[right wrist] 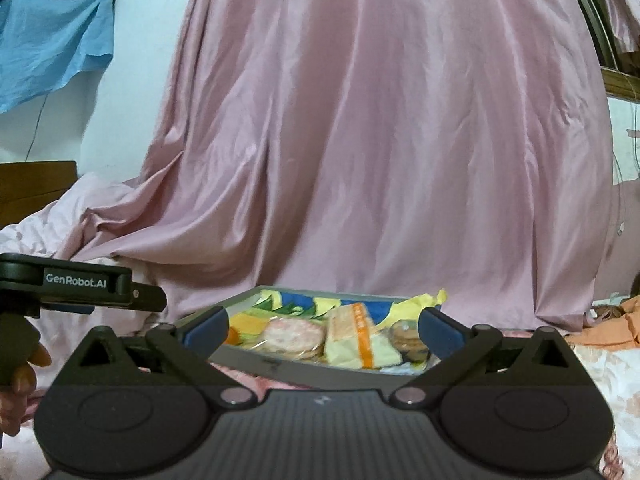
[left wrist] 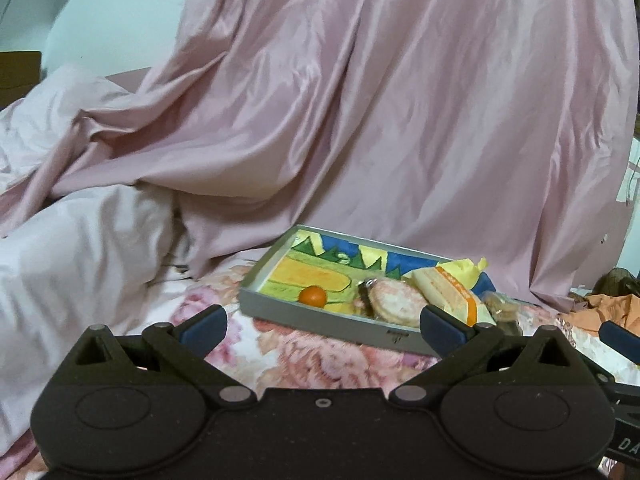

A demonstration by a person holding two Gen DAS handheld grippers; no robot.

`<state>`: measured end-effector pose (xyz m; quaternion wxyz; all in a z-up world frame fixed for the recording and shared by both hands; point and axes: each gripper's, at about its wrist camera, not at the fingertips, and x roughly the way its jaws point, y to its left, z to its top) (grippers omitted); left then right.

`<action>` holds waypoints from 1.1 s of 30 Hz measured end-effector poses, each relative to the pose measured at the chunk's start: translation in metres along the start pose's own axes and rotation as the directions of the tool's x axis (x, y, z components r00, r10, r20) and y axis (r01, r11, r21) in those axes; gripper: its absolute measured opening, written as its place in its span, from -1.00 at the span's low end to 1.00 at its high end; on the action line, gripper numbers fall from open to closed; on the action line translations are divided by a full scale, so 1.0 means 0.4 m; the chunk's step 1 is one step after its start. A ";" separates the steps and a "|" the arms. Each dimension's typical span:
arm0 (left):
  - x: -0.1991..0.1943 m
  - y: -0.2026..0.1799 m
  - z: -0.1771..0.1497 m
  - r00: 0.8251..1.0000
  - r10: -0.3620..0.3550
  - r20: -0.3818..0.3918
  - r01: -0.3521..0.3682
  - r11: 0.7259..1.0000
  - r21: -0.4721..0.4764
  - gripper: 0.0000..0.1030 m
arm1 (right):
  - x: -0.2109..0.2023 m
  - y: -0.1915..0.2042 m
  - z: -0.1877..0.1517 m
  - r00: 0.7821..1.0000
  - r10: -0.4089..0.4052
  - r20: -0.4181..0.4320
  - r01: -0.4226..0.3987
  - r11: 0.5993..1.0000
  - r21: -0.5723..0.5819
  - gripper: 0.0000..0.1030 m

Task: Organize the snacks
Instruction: 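Raise both grippers away from the tray, then move the left gripper over the sausage pack while the right moves over the spicy strip pack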

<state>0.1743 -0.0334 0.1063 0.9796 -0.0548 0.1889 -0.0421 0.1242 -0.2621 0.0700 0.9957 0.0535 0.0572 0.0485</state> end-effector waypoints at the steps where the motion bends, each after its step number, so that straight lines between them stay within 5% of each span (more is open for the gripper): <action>1: -0.017 0.009 -0.008 1.000 0.003 0.000 -0.003 1.000 -0.002 0.98 | -0.012 0.010 -0.005 1.000 0.005 -0.003 -0.005 1.000 0.003 1.00; 17: -0.190 0.148 -0.158 0.997 0.083 -0.008 -0.083 0.996 0.028 0.98 | -0.116 0.103 -0.123 0.988 0.041 -0.151 -0.031 0.997 0.069 1.00; 33: -0.155 0.259 -0.277 0.987 0.096 -0.129 -0.093 0.995 0.031 0.98 | -0.104 0.222 -0.228 0.937 0.085 -0.339 -0.078 0.996 0.035 0.99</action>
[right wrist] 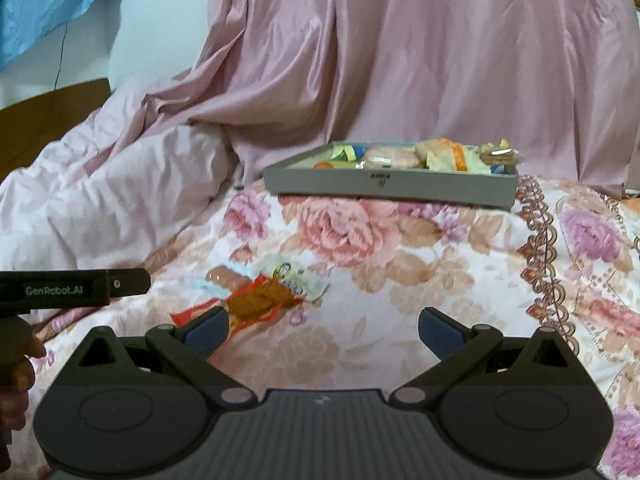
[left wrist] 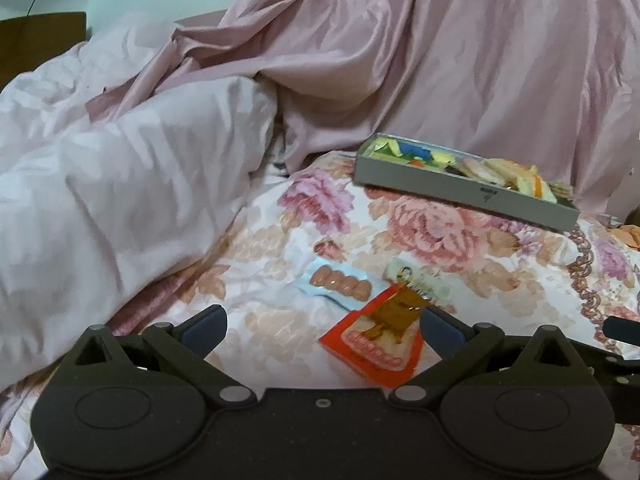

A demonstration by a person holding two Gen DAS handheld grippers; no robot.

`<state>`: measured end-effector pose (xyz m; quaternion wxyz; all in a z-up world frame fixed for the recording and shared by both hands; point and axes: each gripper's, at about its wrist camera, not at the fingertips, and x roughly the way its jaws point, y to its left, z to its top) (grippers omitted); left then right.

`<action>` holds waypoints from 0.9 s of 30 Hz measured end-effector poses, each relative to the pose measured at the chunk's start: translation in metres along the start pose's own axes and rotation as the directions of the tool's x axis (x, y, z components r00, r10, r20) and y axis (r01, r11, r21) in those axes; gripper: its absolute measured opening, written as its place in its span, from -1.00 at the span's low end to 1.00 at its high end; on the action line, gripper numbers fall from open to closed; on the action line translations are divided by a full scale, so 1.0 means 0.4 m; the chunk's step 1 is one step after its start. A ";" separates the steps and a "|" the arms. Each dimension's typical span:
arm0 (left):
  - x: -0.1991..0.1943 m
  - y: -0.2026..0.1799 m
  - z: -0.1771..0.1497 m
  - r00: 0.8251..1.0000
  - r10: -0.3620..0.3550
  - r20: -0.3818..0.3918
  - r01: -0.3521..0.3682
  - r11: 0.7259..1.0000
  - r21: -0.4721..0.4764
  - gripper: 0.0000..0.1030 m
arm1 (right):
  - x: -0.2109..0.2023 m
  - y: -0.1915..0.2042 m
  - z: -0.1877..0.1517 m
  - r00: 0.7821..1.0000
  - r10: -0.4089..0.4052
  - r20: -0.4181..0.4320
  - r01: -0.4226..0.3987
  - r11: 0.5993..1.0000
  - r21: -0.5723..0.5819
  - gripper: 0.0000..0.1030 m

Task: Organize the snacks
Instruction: 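Move the left gripper over the sausage pack while the right moves over the spicy strip pack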

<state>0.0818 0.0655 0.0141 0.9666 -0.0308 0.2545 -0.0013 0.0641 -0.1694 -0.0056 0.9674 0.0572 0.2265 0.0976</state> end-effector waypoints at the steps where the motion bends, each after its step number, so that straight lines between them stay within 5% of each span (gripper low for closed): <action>1: 0.007 0.005 -0.002 1.000 0.003 -0.004 -0.003 1.000 -0.001 0.98 | 0.006 0.004 -0.003 1.000 -0.003 -0.009 0.003 1.000 -0.004 0.99; 13: 0.076 0.053 0.024 0.996 0.066 -0.055 -0.065 0.998 0.015 0.98 | 0.102 0.033 0.001 0.989 -0.025 -0.146 0.026 1.000 0.003 0.99; 23: 0.160 0.159 0.069 0.987 0.153 -0.045 -0.158 0.977 -0.146 0.98 | 0.246 0.076 0.036 0.959 -0.026 -0.282 0.044 0.998 0.055 0.99; 27: 0.197 0.195 0.070 0.989 0.134 -0.066 -0.144 0.971 -0.191 0.98 | 0.286 0.076 0.069 0.954 0.015 -0.298 0.027 0.990 0.138 0.99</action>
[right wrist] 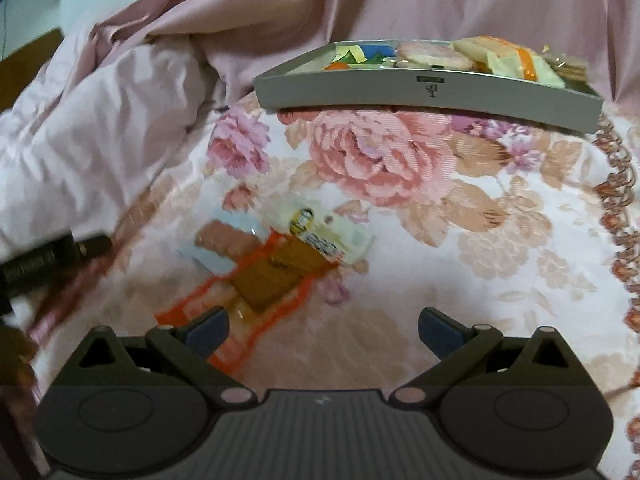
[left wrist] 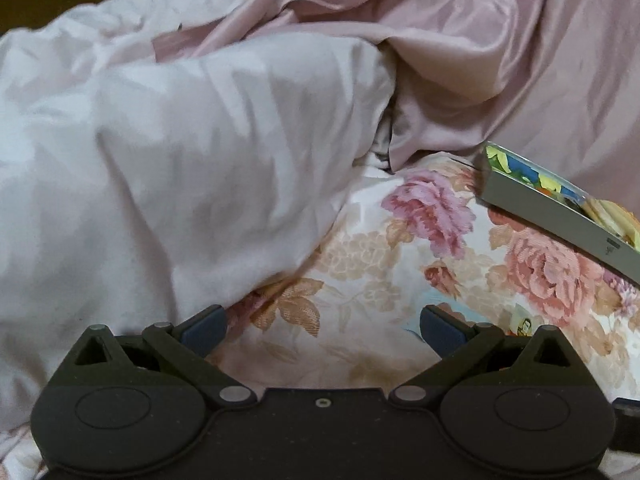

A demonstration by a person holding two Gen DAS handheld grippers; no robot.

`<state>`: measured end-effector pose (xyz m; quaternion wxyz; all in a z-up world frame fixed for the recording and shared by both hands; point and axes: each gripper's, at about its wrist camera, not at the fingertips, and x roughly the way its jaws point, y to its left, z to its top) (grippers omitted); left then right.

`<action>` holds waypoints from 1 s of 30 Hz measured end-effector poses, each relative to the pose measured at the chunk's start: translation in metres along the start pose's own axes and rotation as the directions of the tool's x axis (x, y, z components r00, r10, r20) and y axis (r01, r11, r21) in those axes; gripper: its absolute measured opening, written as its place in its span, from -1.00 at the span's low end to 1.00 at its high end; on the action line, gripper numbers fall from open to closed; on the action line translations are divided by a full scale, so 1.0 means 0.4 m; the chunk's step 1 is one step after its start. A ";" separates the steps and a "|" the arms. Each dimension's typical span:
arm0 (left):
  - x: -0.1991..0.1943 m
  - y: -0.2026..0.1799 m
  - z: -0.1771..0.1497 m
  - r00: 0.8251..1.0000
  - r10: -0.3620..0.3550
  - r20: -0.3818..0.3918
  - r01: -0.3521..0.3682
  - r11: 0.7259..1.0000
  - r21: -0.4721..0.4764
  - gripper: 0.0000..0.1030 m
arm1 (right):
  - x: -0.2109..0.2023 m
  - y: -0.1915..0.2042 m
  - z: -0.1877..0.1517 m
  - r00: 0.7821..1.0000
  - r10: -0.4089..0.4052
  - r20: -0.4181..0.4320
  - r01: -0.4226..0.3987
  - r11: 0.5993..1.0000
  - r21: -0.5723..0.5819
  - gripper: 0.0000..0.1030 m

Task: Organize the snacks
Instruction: 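Move the left gripper over the sausage pack while the right moves over the spicy strip pack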

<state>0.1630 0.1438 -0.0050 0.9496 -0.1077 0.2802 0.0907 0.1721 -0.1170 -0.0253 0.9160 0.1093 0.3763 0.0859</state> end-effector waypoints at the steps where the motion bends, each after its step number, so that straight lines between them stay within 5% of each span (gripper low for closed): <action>1: 0.007 0.004 0.002 1.000 -0.006 -0.004 0.006 1.000 -0.007 0.98 | 0.010 0.001 0.010 1.000 0.004 -0.011 -0.004 1.000 0.023 0.99; 8: 0.023 0.021 0.012 1.000 -0.031 -0.006 0.030 0.997 -0.066 0.98 | 0.112 0.030 0.031 0.995 0.013 -0.095 0.007 0.978 0.208 0.99; 20: 0.032 0.033 0.011 0.999 -0.042 -0.019 0.040 0.993 -0.109 0.98 | 0.196 0.165 0.021 0.981 -0.131 -0.145 0.130 0.991 -0.016 0.99; 30: 0.033 0.012 -0.002 0.996 -0.086 -0.033 0.084 0.994 -0.071 0.98 | 0.162 0.098 0.027 0.977 -0.117 -0.177 0.094 0.987 -0.132 0.98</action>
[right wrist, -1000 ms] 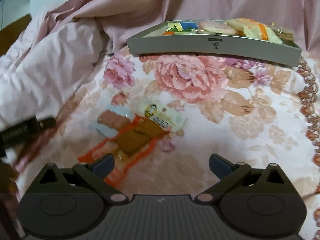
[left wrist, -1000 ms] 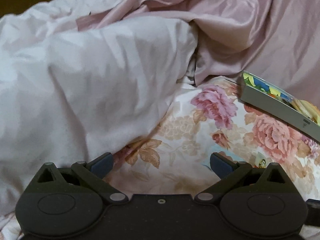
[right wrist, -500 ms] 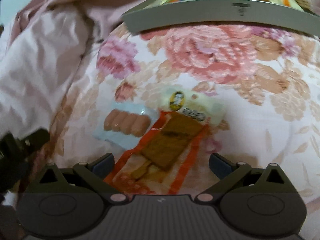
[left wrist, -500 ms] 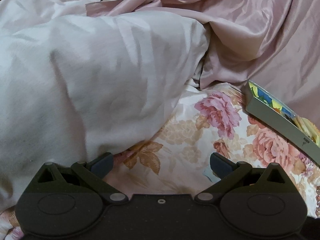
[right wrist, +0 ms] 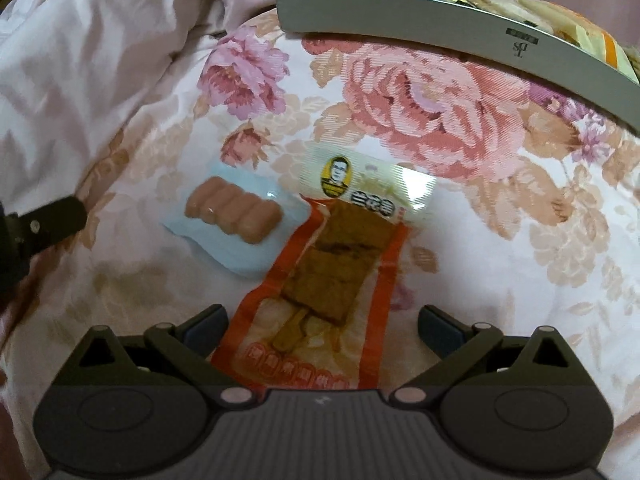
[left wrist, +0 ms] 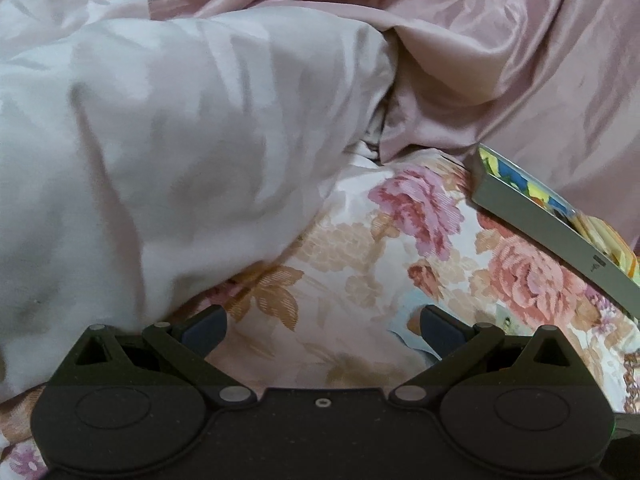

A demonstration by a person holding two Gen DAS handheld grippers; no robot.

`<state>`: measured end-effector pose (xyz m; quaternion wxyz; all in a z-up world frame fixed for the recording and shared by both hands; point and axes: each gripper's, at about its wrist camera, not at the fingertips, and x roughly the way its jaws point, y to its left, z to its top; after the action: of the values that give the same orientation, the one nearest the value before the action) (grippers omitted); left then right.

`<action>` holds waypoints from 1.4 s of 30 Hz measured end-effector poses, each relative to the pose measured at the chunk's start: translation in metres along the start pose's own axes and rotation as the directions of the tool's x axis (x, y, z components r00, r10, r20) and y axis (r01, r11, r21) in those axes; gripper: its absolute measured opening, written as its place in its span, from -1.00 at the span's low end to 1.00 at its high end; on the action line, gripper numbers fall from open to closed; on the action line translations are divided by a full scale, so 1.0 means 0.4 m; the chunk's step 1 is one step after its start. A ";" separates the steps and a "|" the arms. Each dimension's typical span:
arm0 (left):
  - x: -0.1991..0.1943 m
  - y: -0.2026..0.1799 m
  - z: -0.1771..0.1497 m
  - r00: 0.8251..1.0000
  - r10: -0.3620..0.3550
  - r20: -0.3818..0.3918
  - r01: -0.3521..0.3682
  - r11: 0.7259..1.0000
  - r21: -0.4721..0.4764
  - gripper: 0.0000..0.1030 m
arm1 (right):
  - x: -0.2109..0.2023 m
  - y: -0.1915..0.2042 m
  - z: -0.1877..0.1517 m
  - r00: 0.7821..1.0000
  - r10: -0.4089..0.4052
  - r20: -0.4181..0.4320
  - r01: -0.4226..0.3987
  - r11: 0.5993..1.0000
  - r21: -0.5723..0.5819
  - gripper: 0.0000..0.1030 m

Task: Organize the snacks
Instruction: 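Move the left gripper over the sausage pack while the right moves over the spicy strip pack, then close the left gripper on the sausage pack while the right closes on the spicy strip pack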

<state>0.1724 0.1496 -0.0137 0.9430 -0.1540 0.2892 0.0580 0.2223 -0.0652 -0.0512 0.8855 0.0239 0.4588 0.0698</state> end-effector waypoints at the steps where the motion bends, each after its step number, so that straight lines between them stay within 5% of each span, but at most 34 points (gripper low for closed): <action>1: 0.002 -0.003 -0.001 1.000 -0.004 -0.002 0.004 1.000 0.007 0.98 | -0.004 -0.008 -0.005 1.000 -0.007 0.008 0.007 1.000 -0.022 0.98; 7: 0.009 -0.031 -0.017 0.999 -0.036 -0.010 0.037 0.995 0.089 0.98 | -0.013 -0.075 -0.030 0.996 -0.060 0.069 0.067 0.992 -0.109 0.98; 14: 0.040 -0.087 -0.034 0.996 -0.093 -0.013 0.094 0.965 0.246 0.98 | -0.023 -0.148 -0.036 0.989 0.065 0.131 -0.048 0.991 -0.124 0.98; 24: 0.093 -0.128 -0.034 0.982 -0.189 -0.028 0.188 0.925 0.330 0.98 | 0.010 -0.130 -0.031 0.974 0.104 0.203 -0.061 0.976 -0.209 0.97; 31: 0.140 -0.178 -0.051 0.973 -0.226 -0.051 0.225 0.872 0.434 0.98 | -0.004 -0.155 -0.053 0.954 0.101 0.283 -0.036 0.974 -0.226 0.44; 42: 0.211 -0.232 -0.076 0.972 -0.196 -0.128 0.234 0.827 0.511 0.99 | -0.028 -0.235 -0.110 0.930 0.127 0.346 -0.097 0.990 -0.104 0.32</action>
<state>0.2446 0.0535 -0.0611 0.9390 0.0744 0.3076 -0.1347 0.1894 -0.1608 -0.0775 0.9480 0.0244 0.2877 0.1342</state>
